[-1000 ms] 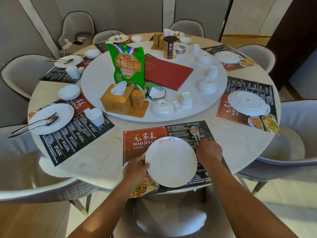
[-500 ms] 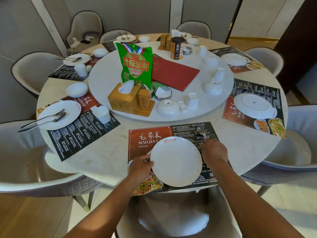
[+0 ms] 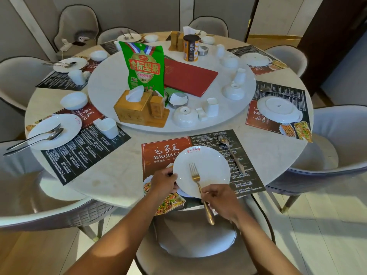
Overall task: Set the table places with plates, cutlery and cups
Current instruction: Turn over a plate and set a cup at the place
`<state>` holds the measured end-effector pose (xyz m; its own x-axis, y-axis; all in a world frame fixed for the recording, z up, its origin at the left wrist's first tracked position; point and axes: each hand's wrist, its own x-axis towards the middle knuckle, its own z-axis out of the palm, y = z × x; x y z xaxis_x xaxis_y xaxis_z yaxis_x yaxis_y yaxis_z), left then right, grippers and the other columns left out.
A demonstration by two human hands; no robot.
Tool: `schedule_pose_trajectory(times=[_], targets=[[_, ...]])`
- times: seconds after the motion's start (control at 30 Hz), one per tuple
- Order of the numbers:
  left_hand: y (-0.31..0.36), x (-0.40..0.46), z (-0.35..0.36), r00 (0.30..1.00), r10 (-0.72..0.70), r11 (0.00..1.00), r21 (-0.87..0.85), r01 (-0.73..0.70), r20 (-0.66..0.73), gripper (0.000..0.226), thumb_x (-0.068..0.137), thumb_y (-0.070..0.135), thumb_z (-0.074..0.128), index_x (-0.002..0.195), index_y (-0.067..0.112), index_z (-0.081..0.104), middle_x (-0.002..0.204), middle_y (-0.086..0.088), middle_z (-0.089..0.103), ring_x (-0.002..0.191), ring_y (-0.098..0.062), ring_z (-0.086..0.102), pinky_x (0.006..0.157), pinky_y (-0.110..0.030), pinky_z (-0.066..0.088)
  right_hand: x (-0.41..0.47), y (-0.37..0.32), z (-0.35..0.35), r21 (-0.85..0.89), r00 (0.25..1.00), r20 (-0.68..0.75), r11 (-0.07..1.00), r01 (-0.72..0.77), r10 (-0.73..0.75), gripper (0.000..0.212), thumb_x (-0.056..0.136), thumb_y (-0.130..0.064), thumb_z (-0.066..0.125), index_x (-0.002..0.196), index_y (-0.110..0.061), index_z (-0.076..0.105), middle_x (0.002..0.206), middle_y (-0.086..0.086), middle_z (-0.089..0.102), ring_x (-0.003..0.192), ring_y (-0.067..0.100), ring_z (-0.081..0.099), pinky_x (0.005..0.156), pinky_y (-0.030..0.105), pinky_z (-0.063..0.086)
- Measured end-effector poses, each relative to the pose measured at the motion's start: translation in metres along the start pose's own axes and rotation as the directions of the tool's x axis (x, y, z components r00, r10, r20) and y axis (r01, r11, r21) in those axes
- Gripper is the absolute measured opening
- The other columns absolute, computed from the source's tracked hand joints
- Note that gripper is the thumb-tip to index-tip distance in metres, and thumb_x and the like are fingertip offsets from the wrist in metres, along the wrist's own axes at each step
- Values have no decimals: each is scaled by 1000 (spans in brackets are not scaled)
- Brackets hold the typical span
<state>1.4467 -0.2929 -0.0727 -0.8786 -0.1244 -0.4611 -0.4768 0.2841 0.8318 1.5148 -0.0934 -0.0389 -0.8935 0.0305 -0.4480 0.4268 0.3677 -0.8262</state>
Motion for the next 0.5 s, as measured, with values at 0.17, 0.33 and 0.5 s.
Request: schedule_pose_trajectory(times=[0.17,0.33,0.5], targets=[[-1,-1,-1,1000,21,1000,13,-21,-2,37,100,14,62,136,20,63,98,4,68,78,-17,75,62,-23,60,0,11,6,-61,999,13,998,34,-33,19,89,-12,72,102,-26,73,61,1,65,47,8,57,55,24,45],[-1,-5,2,998,61,997,50,-59,-28,37,100,16,61,137,19,61,116,-2,69,81,-17,73,57,-17,57,2,9,11,-326,994,-32,942,87,-103,22,86,-30,71,107,-36,70,76,-9,72,78,9,68,76,28,52],[-1,-5,3,997,67,996,59,-66,-28,36,101,15,60,137,19,61,119,-5,69,83,-18,73,57,-16,57,2,-10,17,-573,984,-69,814,96,-164,33,89,-33,64,123,-33,67,120,-5,68,117,18,57,95,29,45]])
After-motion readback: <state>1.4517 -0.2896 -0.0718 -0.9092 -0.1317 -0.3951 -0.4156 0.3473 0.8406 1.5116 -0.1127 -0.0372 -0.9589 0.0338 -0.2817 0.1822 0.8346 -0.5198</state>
